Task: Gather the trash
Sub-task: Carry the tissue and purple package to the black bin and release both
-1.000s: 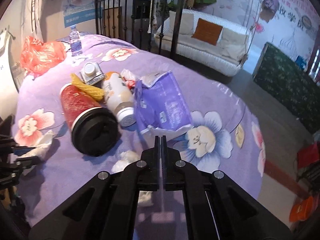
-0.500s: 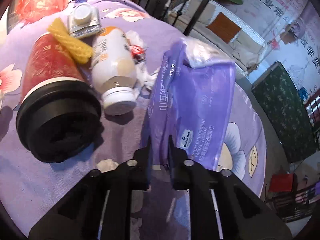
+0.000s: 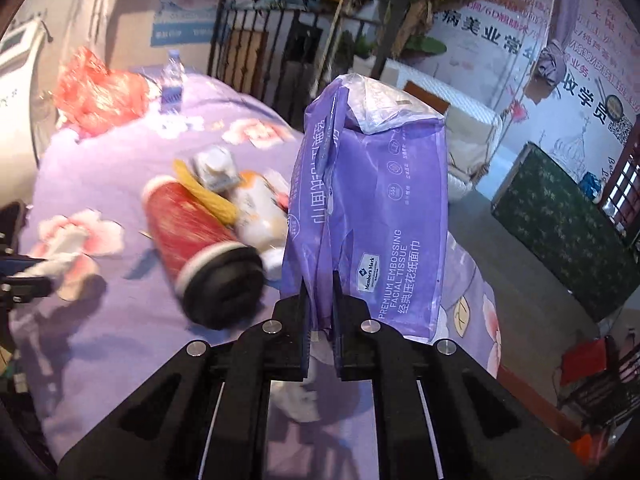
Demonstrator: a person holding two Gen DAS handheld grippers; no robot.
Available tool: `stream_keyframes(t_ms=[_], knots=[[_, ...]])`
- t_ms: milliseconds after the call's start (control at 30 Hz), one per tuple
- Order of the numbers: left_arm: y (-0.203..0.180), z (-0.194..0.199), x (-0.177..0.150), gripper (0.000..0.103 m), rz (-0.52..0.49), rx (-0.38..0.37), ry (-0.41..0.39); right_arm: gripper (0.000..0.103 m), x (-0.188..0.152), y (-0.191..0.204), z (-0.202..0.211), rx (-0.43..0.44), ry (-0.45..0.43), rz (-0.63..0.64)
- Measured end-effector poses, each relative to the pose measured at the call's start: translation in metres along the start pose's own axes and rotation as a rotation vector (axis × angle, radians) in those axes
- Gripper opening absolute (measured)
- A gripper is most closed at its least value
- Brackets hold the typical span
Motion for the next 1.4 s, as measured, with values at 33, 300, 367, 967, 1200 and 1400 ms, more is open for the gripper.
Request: stream_keyframes(t_ms=[33, 300, 367, 967, 1200, 1400], knots=[[0.003, 0.005, 0.0, 0.018, 0.007, 0.003, -0.01, 0.009, 0.004, 0.009, 0.008, 0.013, -0.024, 0.006], [0.031, 0.044, -0.002, 0.018, 0.065, 0.047, -0.084, 0.009, 0.018, 0.078, 0.052, 0.137, -0.149, 0.005], [0.042, 0.052, -0.006, 0.018, 0.083, 0.072, -0.098, 0.009, 0.018, 0.098, 0.053, 0.158, -0.153, 0.026], [0.192, 0.106, -0.096, 0.018, 0.35, 0.416, -0.025, 0.009, 0.017, 0.329, 0.023, 0.666, -0.112, 0.136], [0.239, 0.108, -0.134, 0.018, 0.446, 0.488, 0.039, 0.009, 0.0, 0.386, -0.001, 0.799, -0.009, 0.161], [0.259, 0.102, -0.162, 0.018, 0.495, 0.506, 0.093, 0.009, -0.02, 0.424, -0.02, 0.906, 0.095, 0.15]])
Point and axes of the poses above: each gripper's, at about its wrist camera, not at the fingertips, and z roughly against the way its jaws point, y to its left, x to its top, the point moved 4 cm from there along -z, roughly the way its jaws point, and after that the axes turned 11 degrees about x, right-handed, at the moved point
